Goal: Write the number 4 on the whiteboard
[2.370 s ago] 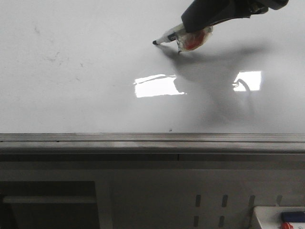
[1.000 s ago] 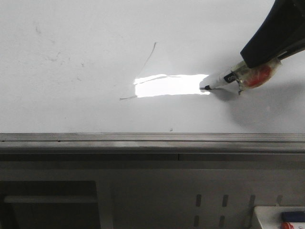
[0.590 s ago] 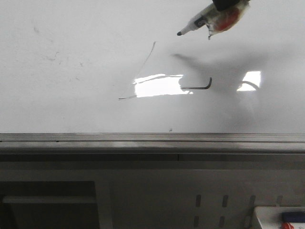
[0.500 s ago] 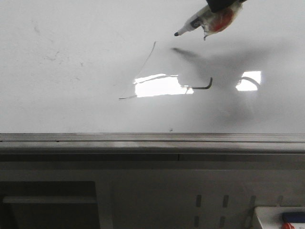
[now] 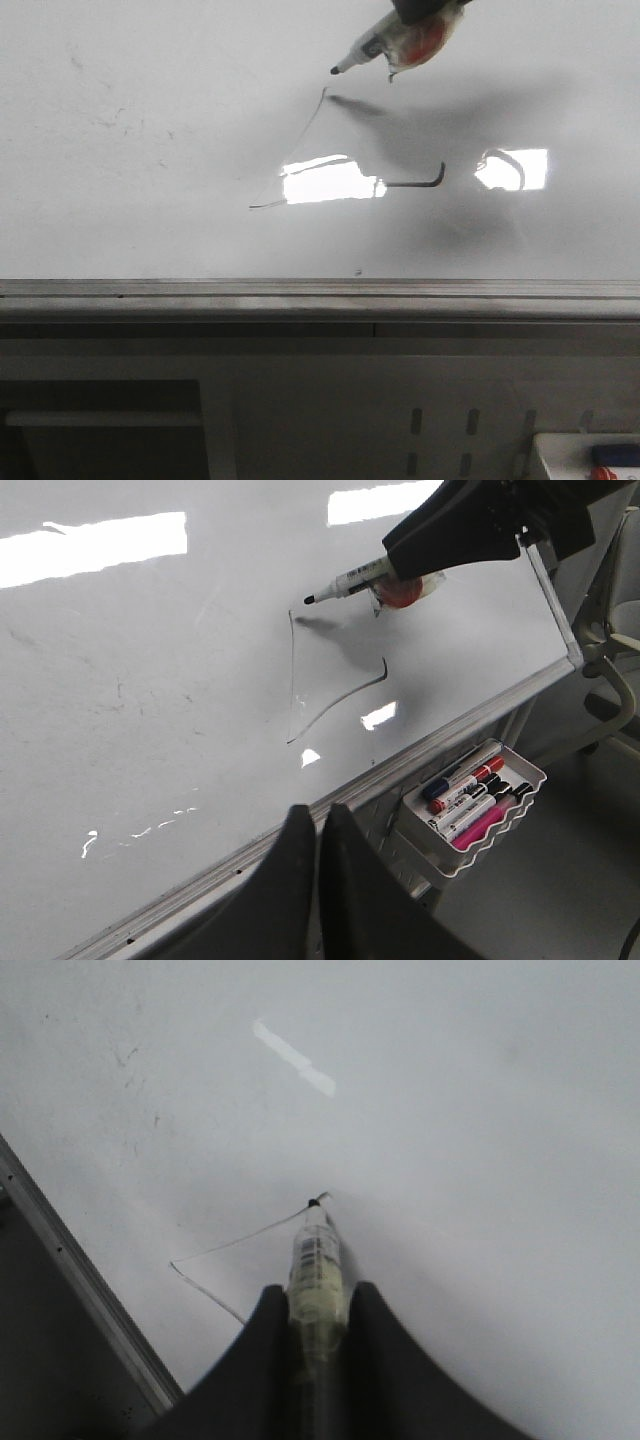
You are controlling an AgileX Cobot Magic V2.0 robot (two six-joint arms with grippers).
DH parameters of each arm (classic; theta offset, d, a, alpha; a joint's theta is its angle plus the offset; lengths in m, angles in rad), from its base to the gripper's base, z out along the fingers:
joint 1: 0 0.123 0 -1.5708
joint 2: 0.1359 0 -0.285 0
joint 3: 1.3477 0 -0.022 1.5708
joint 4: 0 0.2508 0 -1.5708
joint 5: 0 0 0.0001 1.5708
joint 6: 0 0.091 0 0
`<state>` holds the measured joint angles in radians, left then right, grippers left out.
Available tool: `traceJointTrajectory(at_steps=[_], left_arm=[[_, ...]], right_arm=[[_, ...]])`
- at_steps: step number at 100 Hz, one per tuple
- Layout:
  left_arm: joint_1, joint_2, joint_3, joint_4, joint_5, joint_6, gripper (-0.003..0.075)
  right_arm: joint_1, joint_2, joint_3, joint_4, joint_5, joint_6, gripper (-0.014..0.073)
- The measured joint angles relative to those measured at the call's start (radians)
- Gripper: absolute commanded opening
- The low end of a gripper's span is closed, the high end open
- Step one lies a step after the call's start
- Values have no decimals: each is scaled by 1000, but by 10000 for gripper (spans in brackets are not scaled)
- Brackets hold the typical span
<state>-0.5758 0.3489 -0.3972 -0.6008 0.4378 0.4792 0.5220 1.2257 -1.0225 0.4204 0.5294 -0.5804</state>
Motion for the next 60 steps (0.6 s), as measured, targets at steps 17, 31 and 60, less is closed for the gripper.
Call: traceJointTrajectory(at_steps=[17, 31, 60], left_arm=[[0, 0, 0, 0, -2, 0, -20], [0, 0, 0, 0, -2, 0, -20], [0, 0, 0, 0, -2, 0, -20]], right_arm=[[0, 31, 0, -6, -2, 0, -44], [1, 48, -5, -8, -4, 0, -44], [2, 56, -4, -3, 40, 0, -44]])
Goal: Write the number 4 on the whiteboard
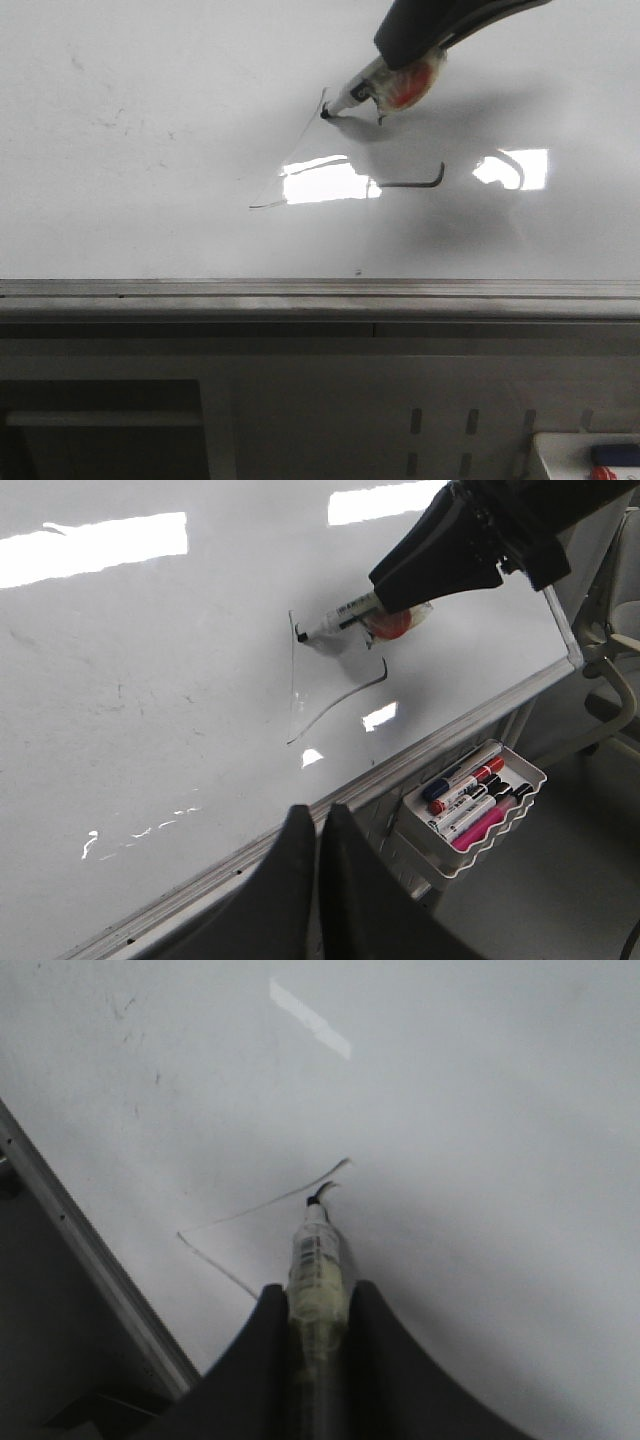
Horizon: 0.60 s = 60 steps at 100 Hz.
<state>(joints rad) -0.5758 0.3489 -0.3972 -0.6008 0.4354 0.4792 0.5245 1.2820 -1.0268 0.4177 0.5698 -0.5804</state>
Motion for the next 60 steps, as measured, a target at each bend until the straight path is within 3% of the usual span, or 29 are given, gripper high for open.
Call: traceJointTrajectory(at_steps=[36, 60], left_arm=[[0, 0, 0, 0, 0, 0, -20], [0, 0, 0, 0, -4, 0, -20]], right_arm=[[47, -6, 203, 73, 16, 38, -44], [47, -12, 213, 87, -1, 40, -44]])
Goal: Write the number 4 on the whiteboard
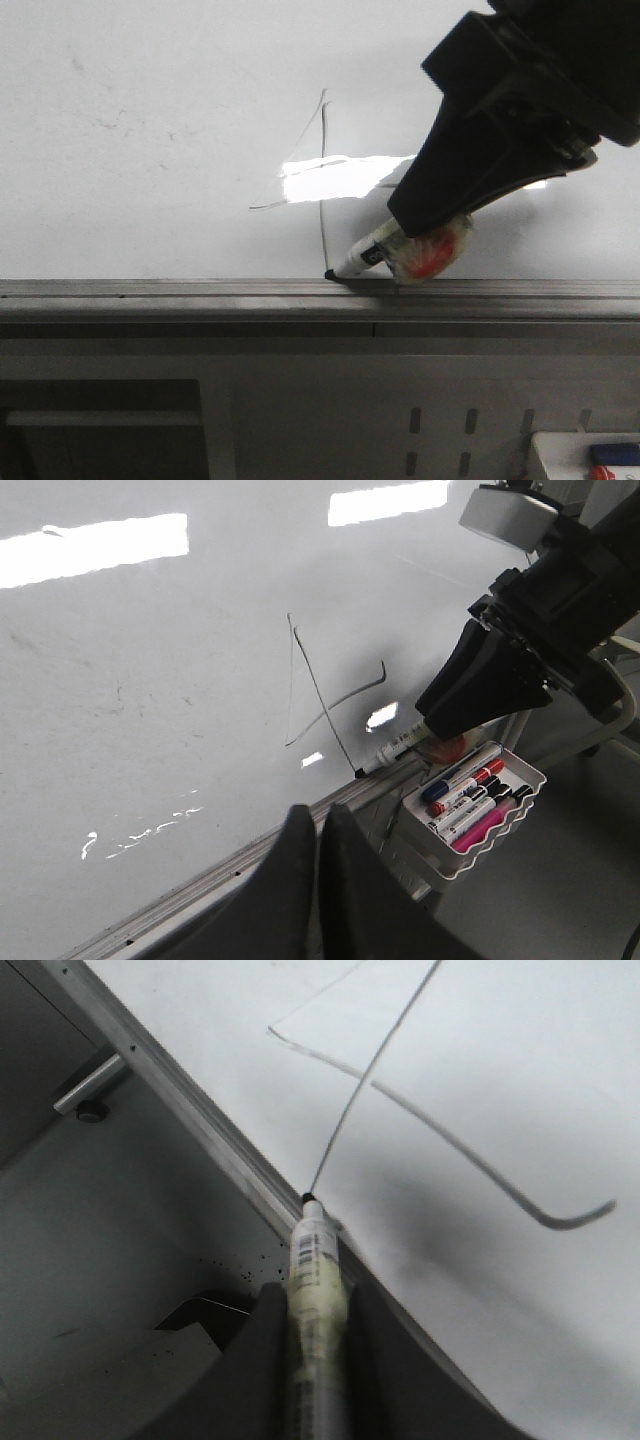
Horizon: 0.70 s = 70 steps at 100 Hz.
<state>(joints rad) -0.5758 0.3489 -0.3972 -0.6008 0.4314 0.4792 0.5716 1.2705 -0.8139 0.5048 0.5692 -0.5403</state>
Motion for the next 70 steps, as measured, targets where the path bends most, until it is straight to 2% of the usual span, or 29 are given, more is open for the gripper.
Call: traceJointTrajectory(at_steps=[16, 27, 35, 42, 47, 53, 59, 70], left_arm=[[0, 0, 0, -2, -1, 0, -20], [0, 0, 0, -4, -1, 0, -4], [0, 0, -15, -4, 17, 19, 85], [0, 10, -52, -4, 48, 69, 234], [0, 31, -86, -4, 75, 110, 374], [0, 65, -136, -4, 104, 161, 452], [0, 113, -183, -4, 144, 210, 467], [0, 212, -284, -4, 253, 319, 426]], right_arm=[[0, -20, -7, 0, 5, 0, -44], [14, -67, -39, -48, 26, 2, -44], [39, -128, -78, -65, 26, 2, -44], [67, -187, -109, -67, 26, 2, -44], [84, -226, -125, -67, 26, 2, -44], [105, -254, -132, -67, 26, 0, -44], [124, -271, -132, -67, 39, -13, -44], [166, -273, -132, -71, 81, -83, -44]])
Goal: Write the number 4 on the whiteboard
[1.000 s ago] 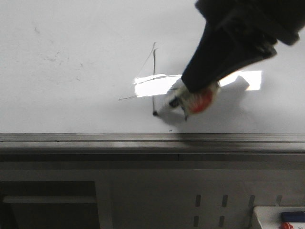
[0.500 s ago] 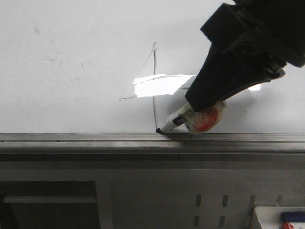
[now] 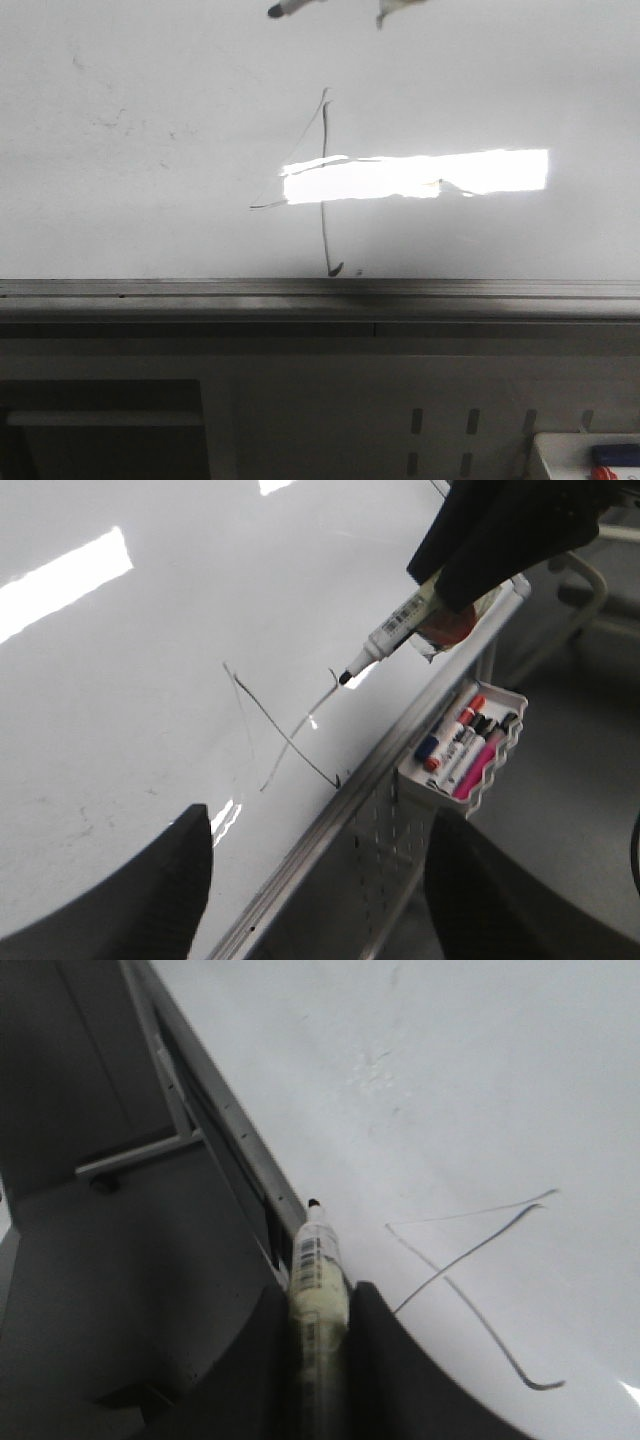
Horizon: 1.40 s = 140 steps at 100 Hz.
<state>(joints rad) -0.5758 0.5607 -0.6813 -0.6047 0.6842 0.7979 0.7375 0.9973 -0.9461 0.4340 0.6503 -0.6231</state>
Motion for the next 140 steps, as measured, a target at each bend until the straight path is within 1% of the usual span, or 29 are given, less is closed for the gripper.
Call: traceJointTrajectory(at_steps=[13, 23, 36, 48, 61, 69, 74, 75, 84, 100, 123, 126, 131, 136, 140], left_arm=[[0, 140, -101, -19, 150, 112, 405], [-10, 239, -157, -50, 236, 155, 403], [-62, 346, -217, -72, 272, 177, 401], [-135, 413, -255, -72, 274, 181, 372], [-208, 477, -283, -68, 272, 182, 313], [-225, 502, -288, -66, 252, 182, 259], [-230, 515, -288, -66, 240, 182, 211], [-230, 517, -288, -66, 238, 182, 211], [-230, 526, -288, -66, 214, 182, 120], [-234, 528, -288, -68, 217, 197, -16], [-236, 528, -288, -66, 227, 225, -20], [-236, 528, -288, -66, 227, 225, -20], [-236, 528, -288, -66, 227, 225, -20], [-236, 528, -288, -66, 227, 225, -20], [-236, 528, -288, -68, 227, 225, -20]], right_arm=[[62, 0, 0, -3, 17, -51, -44], [110, 0, 0, -5, 19, -90, -44], [158, 0, 0, -7, 19, -104, -44], [183, 0, 0, -7, 19, -104, -44], [202, 0, 0, -8, 15, -106, -44], [208, 0, 0, -10, 17, -110, -44], [215, 0, 0, -12, 13, -110, -44], [218, 0, 0, -12, 14, -110, -44], [231, 0, 0, -12, 14, -110, -44], [241, 0, 0, -22, 8, -113, -44], [247, 0, 0, -24, 12, -115, -40], [247, 0, 0, -24, 12, -115, -28], [247, 0, 0, -24, 12, -117, 23], [247, 0, 0, -24, 12, -117, 116], [247, 0, 0, -26, 10, -117, 221]])
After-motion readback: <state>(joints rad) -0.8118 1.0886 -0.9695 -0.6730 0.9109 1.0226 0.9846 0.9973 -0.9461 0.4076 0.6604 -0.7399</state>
